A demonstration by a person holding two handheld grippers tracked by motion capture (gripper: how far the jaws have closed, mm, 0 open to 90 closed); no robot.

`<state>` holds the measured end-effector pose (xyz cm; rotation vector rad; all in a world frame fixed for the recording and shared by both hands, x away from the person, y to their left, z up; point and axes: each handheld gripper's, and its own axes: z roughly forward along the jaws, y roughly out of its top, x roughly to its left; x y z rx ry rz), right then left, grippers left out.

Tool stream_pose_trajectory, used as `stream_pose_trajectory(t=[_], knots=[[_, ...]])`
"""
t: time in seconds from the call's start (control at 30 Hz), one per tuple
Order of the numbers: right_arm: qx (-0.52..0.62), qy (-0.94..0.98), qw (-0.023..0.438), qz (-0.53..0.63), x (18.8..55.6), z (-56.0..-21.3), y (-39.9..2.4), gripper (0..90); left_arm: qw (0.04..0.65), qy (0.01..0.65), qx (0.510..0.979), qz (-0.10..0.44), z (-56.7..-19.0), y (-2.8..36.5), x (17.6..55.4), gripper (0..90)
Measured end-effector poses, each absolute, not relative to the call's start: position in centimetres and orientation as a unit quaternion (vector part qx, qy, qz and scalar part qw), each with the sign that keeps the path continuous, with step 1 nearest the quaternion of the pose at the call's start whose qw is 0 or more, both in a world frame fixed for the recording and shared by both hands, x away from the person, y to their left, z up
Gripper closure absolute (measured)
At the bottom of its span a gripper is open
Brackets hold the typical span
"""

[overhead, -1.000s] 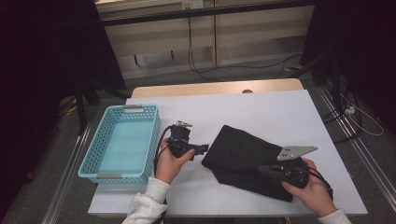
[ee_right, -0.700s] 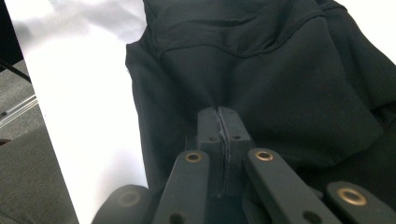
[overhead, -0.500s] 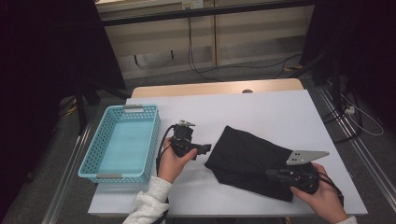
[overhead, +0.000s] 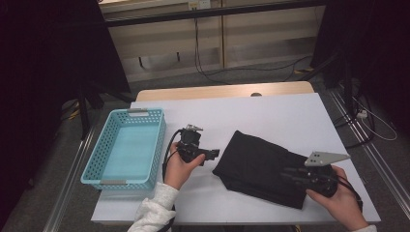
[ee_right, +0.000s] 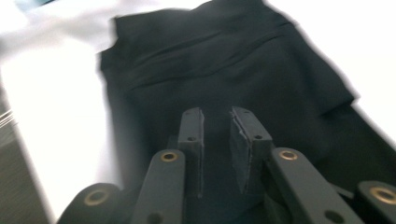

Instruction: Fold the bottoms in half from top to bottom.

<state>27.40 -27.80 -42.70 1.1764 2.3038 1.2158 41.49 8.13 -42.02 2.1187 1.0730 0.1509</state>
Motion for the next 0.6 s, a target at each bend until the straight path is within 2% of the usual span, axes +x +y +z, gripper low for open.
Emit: stream_pose_trajectory(t=[0.17,0.23,0.37,0.47,0.53,0.6], knots=[[0.431,0.789,0.165,0.405,30.2,-43.2,-28.5,68.2,0.369,0.421,0.826,0.057,-42.1,8.3,41.5,11.8],[0.439,0.791,0.162,0.394,31.4,-43.9,-28.6,66.3,0.369,0.423,0.826,0.057,-42.2,8.4,41.5,11.8],[0.438,0.808,0.141,0.368,32.8,-45.3,-28.3,69.0,0.37,0.424,0.825,0.058,-42.2,8.6,41.5,11.8],[0.439,0.81,0.156,0.356,33.2,-45.5,-28.1,69.1,0.368,0.426,0.824,0.059,-42.3,8.7,41.6,11.8],[0.439,0.811,0.151,0.354,33.4,-45.4,-28.1,74.9,0.369,0.427,0.823,0.059,-42.3,8.6,41.6,11.7],[0.436,0.813,0.141,0.359,33.6,-45.4,-28.0,84.7,0.369,0.425,0.824,0.058,-42.3,8.5,41.5,11.8]])
